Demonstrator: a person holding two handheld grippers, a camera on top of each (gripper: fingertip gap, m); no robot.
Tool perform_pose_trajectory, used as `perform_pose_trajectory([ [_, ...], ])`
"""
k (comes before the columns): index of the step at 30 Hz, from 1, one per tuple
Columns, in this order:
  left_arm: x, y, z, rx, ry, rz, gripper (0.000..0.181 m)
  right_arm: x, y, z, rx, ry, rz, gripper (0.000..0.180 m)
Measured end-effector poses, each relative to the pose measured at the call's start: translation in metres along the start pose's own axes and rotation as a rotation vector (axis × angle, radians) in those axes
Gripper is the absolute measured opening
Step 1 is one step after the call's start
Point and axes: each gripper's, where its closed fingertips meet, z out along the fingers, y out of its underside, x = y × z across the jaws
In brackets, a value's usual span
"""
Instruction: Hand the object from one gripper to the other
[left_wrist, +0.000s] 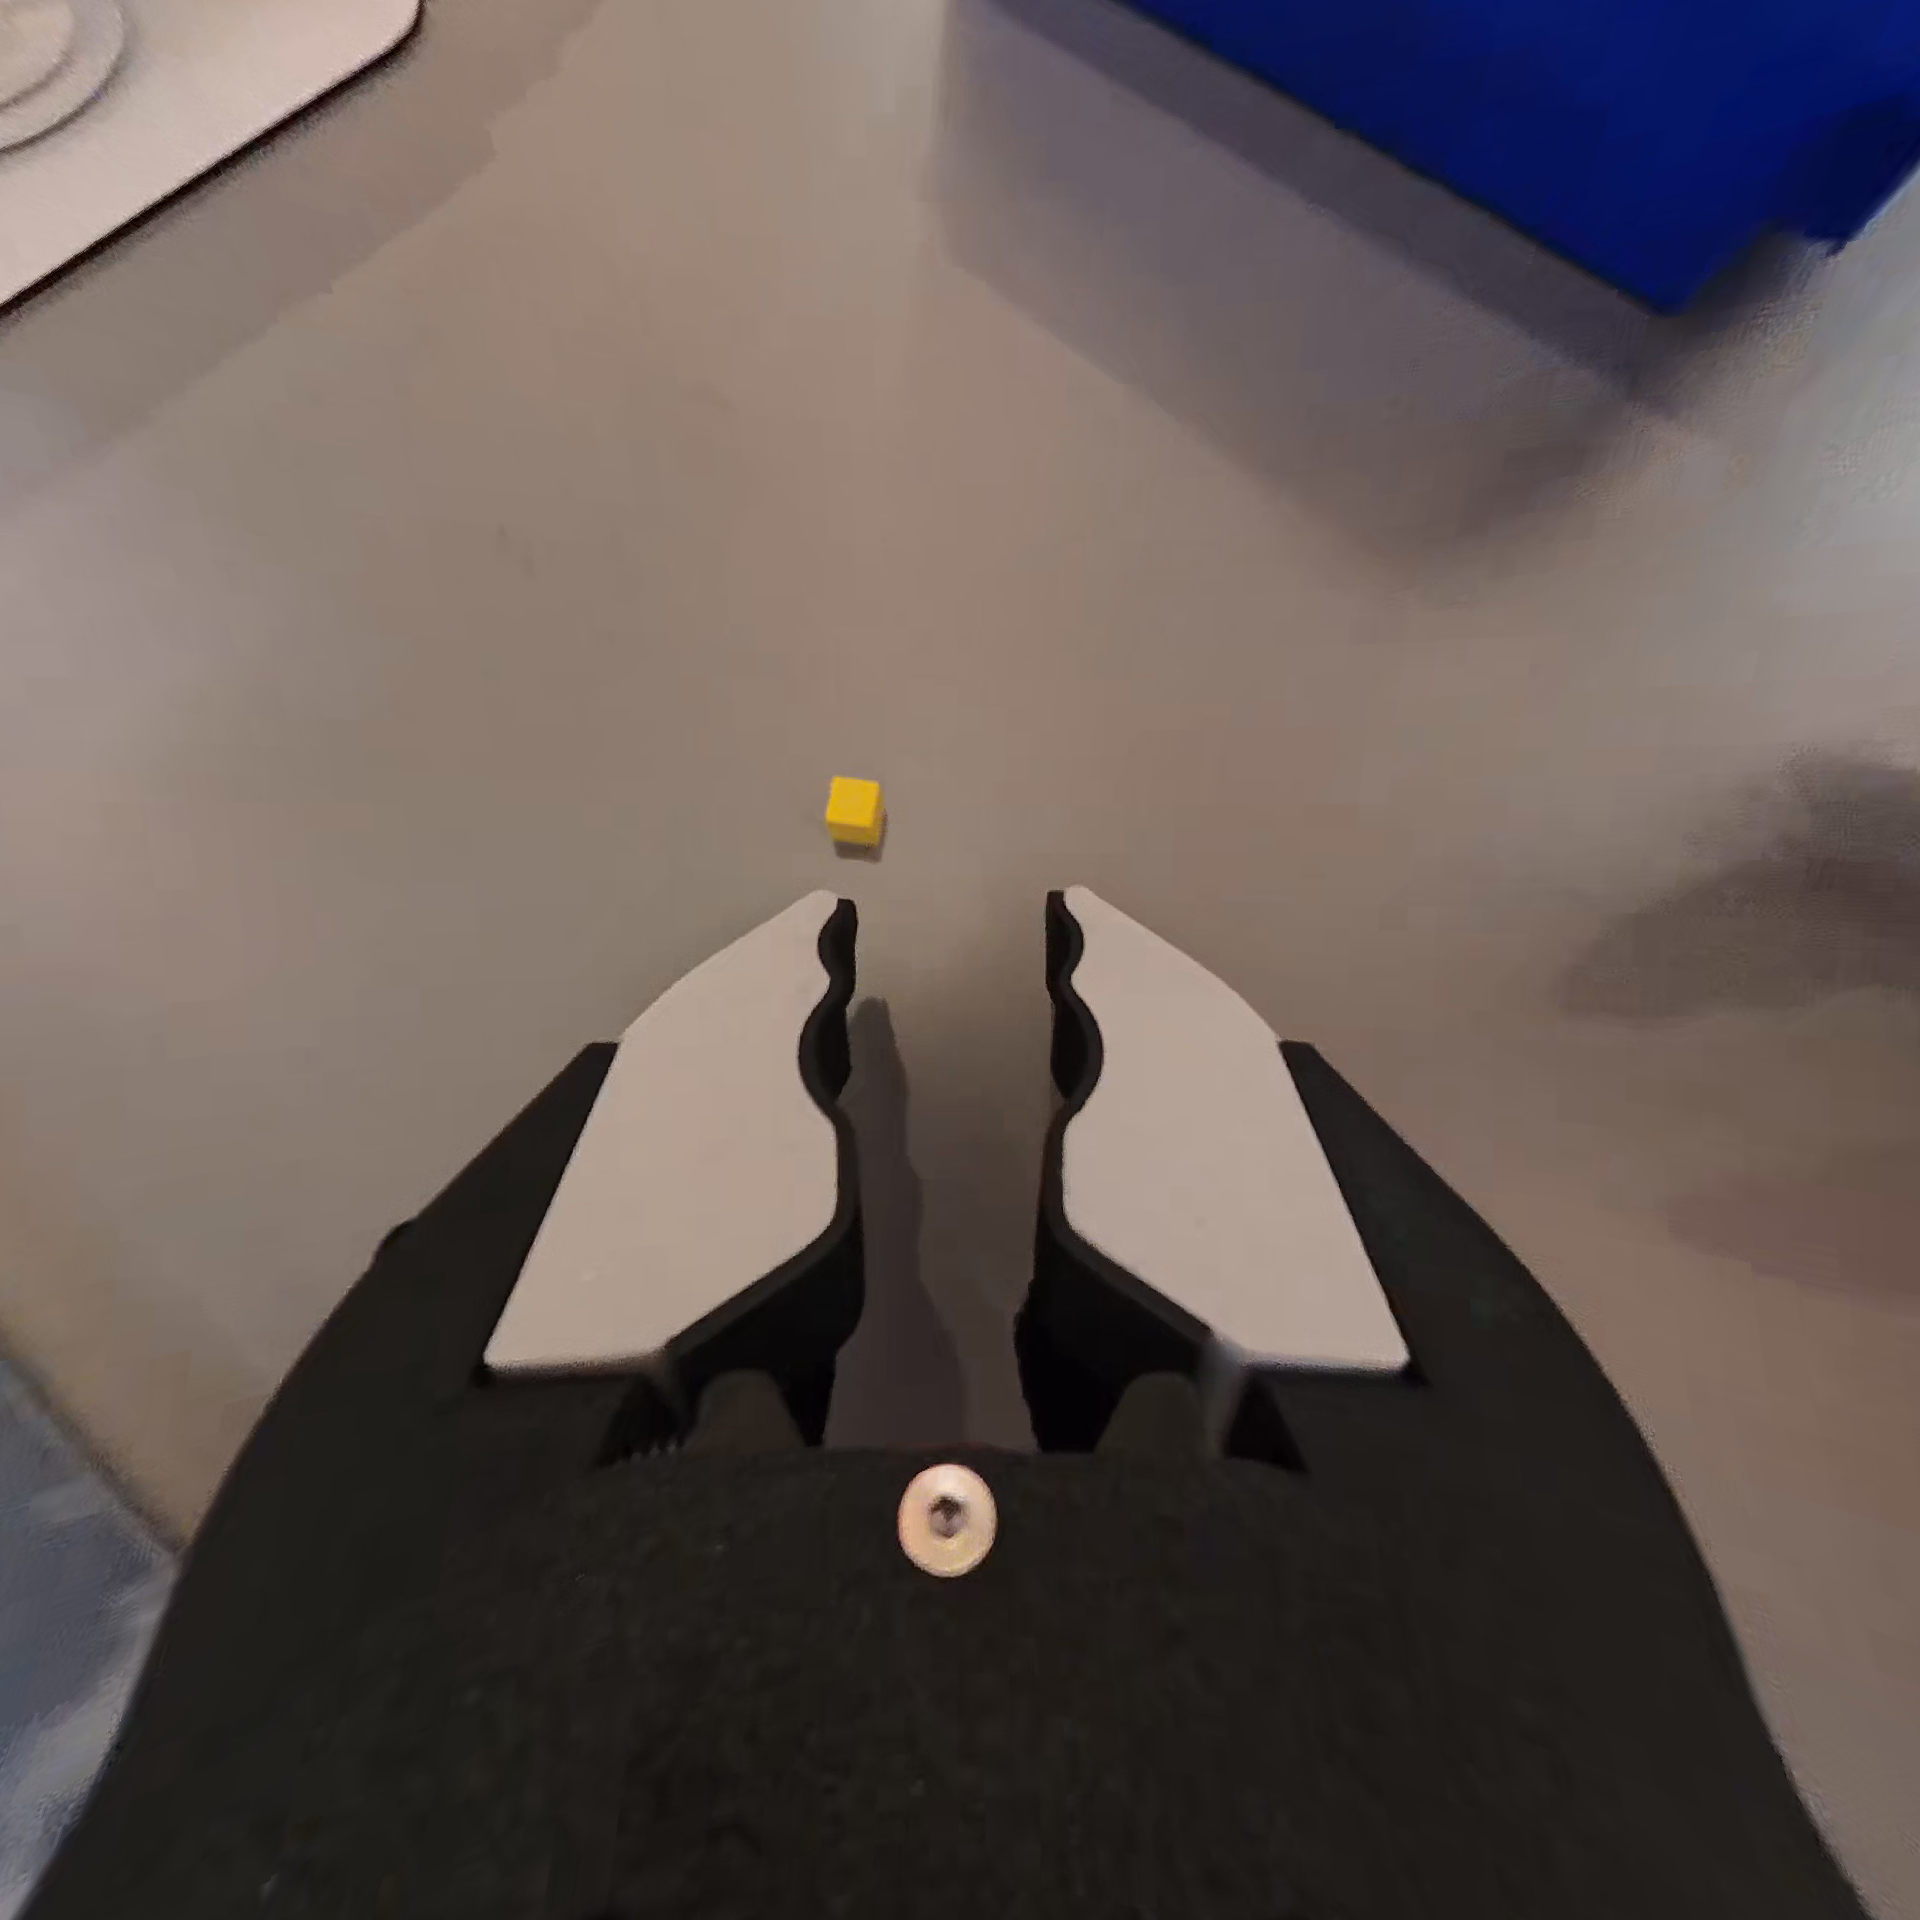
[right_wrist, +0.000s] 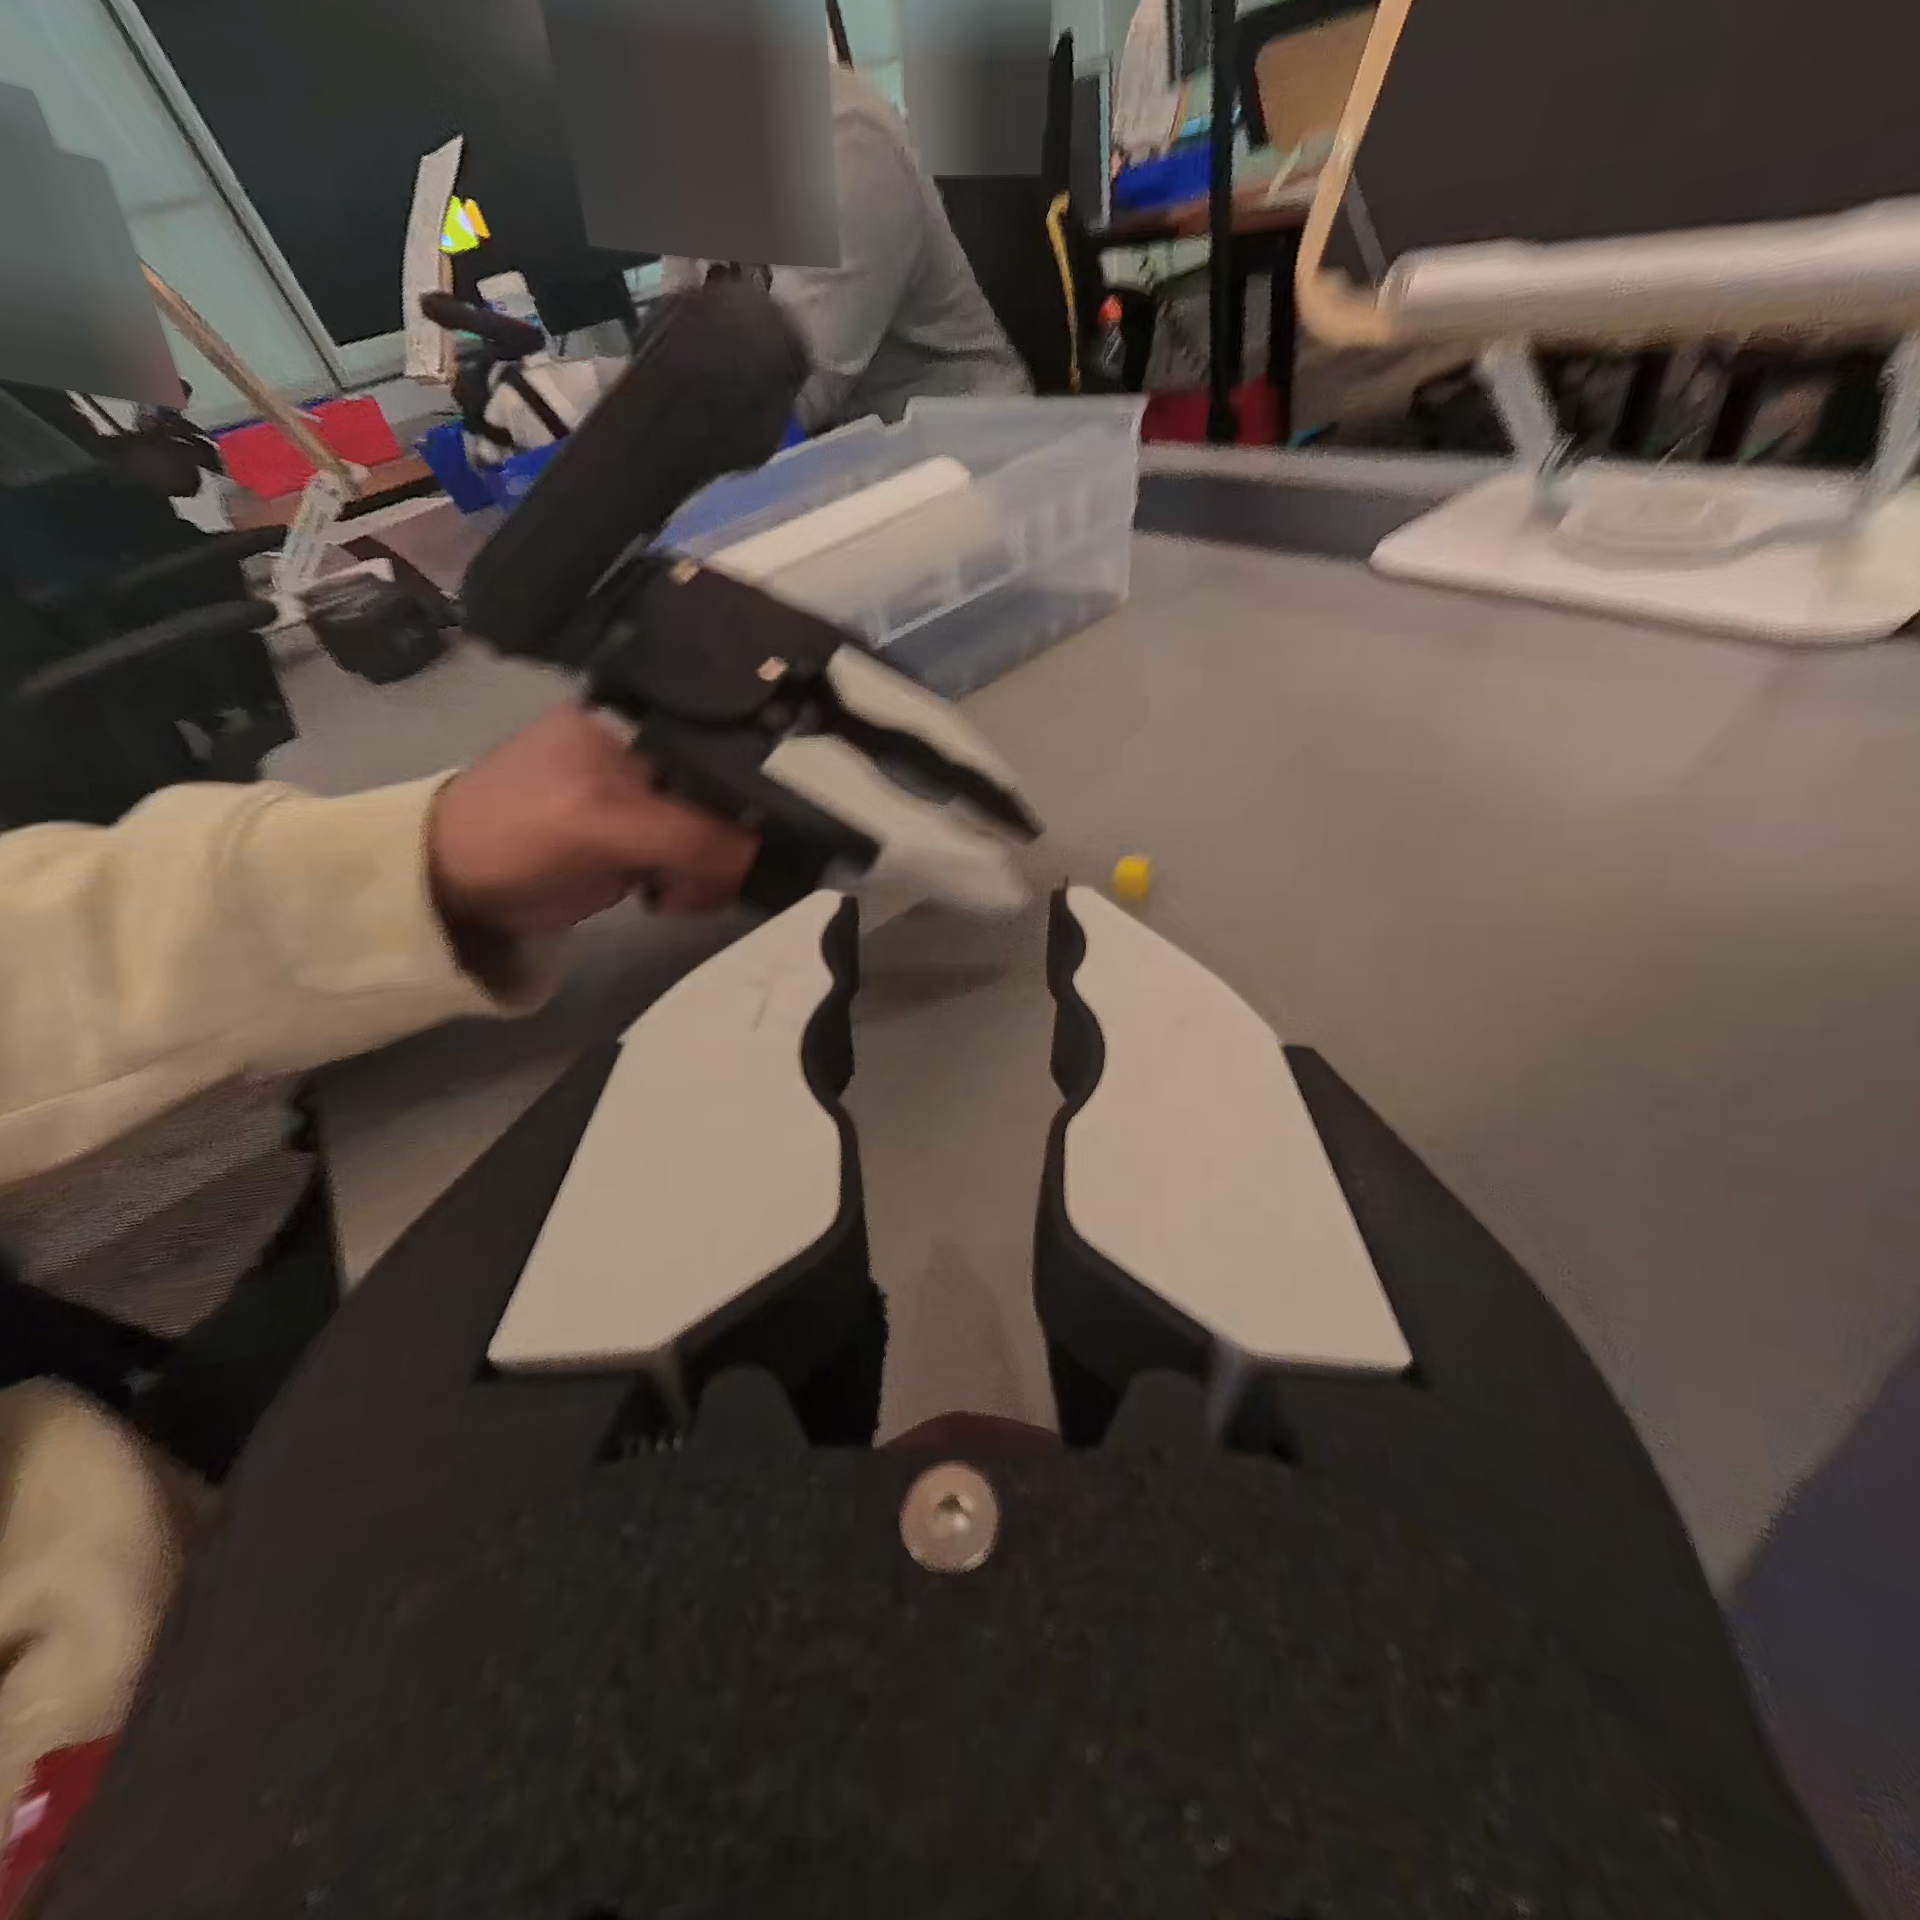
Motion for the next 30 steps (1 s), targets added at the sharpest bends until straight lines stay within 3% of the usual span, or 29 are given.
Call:
perform_pose_trajectory([
  [3, -0.009, 0.000, 0.018, -0.080, 0.023, 0.023, 0.034, -0.011, 0.019, -0.004, -0.029, -0.077, 0.096, 0.034],
  [9, -0.024, -0.007, 0.036, -0.107, 0.037, 0.049, 0.033, -0.004, 0.024, -0.008, -0.068, -0.031, -0.018, 0.033],
  [12, -0.023, -0.005, 0.041, -0.111, 0.042, 0.059, 0.012, -0.008, 0.024, -0.005, -0.068, -0.049, -0.023, 0.033],
  [17, -0.019, -0.005, 0.043, -0.102, 0.054, 0.076, 0.010, -0.008, 0.033, 0.005, -0.117, -0.062, -0.060, 0.032],
  [25, -0.022, -0.004, 0.033, -0.084, 0.049, 0.056, 0.010, -0.007, 0.035, 0.014, -0.135, -0.064, -0.108, 0.033],
  [30, -0.007, -0.039, -0.007, 0.106, 0.137, -0.049, 0.010, 0.007, 0.017, 0.031, -0.055, -0.006, -0.379, 0.041],
])
